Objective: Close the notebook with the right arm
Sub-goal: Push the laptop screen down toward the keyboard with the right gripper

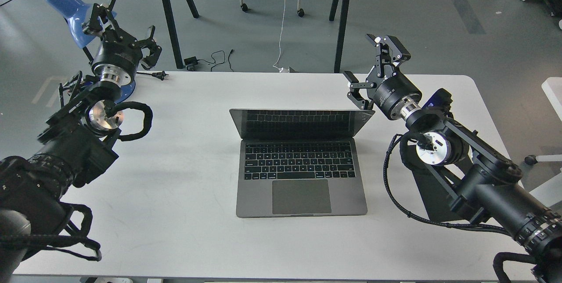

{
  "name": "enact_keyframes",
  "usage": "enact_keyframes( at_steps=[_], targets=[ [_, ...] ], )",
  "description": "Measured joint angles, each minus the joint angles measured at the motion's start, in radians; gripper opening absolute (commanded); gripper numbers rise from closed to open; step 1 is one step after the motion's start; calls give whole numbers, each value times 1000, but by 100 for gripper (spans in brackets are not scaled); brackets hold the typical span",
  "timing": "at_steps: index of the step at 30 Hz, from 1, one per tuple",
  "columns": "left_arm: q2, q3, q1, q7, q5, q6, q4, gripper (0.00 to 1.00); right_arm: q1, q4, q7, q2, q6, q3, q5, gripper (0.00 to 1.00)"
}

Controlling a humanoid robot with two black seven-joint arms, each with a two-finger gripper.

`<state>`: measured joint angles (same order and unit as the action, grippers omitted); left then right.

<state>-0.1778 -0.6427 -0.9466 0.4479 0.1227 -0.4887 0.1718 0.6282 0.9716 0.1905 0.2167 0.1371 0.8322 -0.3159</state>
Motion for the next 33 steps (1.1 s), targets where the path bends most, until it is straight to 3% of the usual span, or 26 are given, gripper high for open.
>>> enact_keyframes(
  at_steps=[13,33],
  targets=[
    [0,0,0,0,0,0,0,100,-161,246,7,121,7,-134,-20,100],
    [0,0,0,0,0,0,0,100,-236,199,21,131,4,-355,-192,100]
  ],
)
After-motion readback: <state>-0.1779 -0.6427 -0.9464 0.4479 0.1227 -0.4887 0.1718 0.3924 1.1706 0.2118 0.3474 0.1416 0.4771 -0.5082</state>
